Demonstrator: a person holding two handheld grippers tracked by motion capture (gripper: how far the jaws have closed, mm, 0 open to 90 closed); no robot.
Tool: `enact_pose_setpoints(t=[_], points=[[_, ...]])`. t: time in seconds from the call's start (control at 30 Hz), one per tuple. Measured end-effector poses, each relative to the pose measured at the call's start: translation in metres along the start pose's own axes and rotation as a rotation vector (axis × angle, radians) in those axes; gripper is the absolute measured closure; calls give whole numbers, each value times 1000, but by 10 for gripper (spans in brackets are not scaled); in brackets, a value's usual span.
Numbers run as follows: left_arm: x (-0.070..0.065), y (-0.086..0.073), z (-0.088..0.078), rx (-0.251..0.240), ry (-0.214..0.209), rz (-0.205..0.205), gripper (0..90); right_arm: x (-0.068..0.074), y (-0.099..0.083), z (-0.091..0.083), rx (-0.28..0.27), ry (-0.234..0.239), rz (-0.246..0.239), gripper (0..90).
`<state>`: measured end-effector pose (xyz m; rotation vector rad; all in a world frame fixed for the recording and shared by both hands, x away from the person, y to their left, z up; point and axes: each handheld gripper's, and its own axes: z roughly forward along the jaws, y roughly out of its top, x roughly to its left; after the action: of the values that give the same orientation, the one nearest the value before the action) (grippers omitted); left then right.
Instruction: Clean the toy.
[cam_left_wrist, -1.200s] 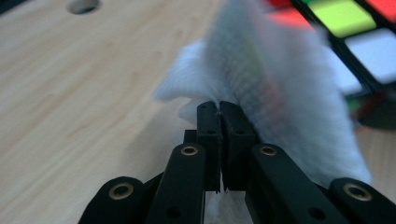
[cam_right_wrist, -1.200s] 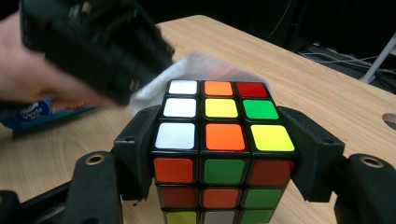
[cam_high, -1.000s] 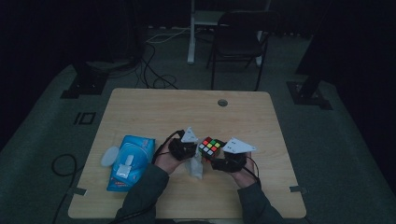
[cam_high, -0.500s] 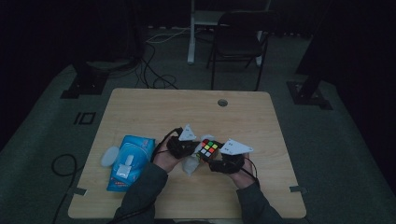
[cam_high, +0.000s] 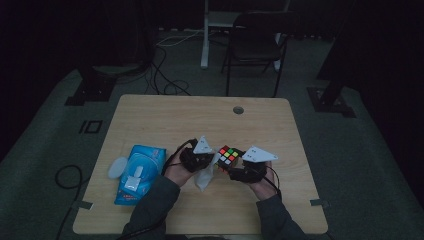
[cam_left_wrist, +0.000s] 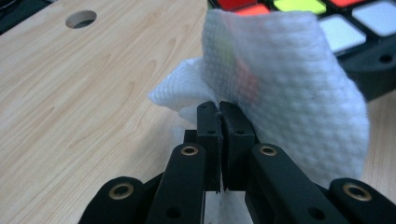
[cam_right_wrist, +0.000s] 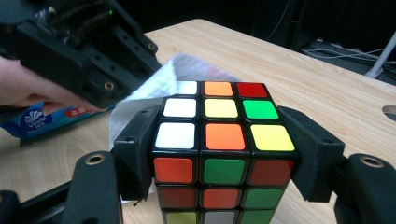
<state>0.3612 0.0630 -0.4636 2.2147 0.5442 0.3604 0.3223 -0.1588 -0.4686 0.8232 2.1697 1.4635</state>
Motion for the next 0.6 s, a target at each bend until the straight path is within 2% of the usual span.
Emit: enact_pose_setpoints(t=[0.37, 0.4, 0.6], points=[[4, 4, -5, -39, 13, -16, 882, 8, 1, 4, 22, 45, -28, 342], [4, 4, -5, -42, 15, -17, 882, 9, 1, 5, 27, 60, -34, 342], [4, 4, -10, -61, 20, -17, 883, 9, -1, 6, 40, 63, -42, 342]])
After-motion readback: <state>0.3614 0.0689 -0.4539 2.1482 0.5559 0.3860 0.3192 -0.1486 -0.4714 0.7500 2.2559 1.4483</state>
